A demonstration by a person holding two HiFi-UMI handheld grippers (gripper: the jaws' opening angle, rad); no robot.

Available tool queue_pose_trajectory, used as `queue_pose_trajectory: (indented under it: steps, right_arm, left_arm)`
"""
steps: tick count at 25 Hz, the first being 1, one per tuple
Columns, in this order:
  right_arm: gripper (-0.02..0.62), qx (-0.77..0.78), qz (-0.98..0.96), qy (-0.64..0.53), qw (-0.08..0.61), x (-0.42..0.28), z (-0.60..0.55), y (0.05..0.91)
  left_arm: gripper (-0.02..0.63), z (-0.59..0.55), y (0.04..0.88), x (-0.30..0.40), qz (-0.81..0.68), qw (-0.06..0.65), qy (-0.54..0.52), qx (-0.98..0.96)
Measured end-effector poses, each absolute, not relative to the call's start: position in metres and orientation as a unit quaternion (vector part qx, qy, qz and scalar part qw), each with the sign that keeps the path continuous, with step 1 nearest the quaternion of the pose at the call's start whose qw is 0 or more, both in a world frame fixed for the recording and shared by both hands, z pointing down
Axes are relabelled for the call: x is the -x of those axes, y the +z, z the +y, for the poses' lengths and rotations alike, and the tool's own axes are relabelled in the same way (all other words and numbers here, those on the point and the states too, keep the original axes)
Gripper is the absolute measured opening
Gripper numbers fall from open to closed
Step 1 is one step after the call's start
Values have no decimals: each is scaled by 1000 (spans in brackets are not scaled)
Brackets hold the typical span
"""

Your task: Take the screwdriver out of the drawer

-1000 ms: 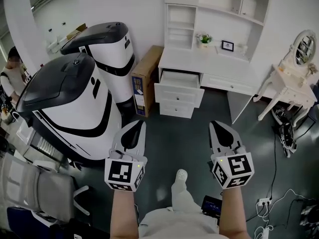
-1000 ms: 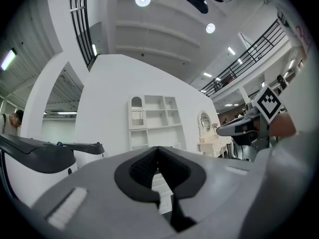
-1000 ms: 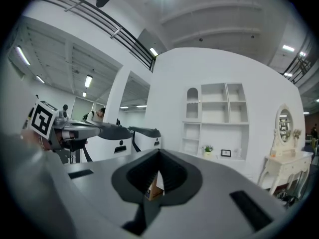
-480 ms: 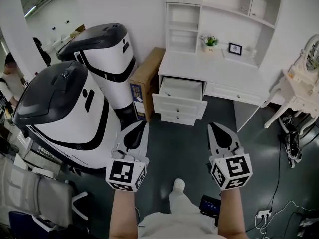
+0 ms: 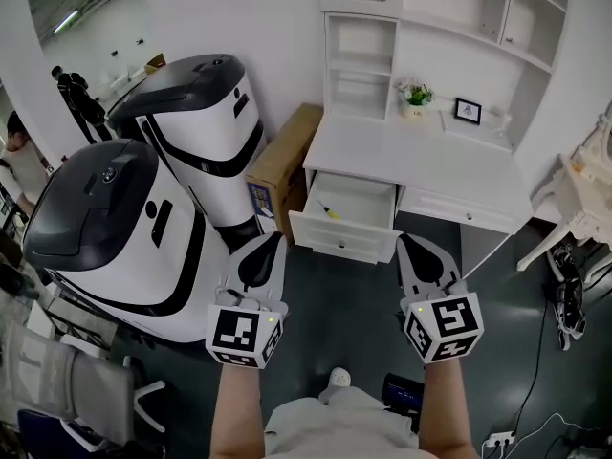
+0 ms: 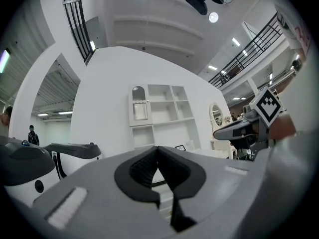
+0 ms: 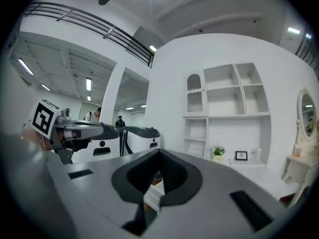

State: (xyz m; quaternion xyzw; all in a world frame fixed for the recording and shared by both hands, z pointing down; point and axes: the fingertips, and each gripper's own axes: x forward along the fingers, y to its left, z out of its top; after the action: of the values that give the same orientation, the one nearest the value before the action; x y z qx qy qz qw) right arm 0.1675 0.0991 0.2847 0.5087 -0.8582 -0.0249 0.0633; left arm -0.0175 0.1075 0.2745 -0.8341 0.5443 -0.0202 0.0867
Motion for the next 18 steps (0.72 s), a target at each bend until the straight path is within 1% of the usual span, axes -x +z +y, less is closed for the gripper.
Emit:
queue_pose_trajectory:
  steps: [18]
  right_arm:
    - [6,-493,-867,-17,79,-146,1,311]
  left_arm:
    - [9,13,295,57,587,68,-21,806]
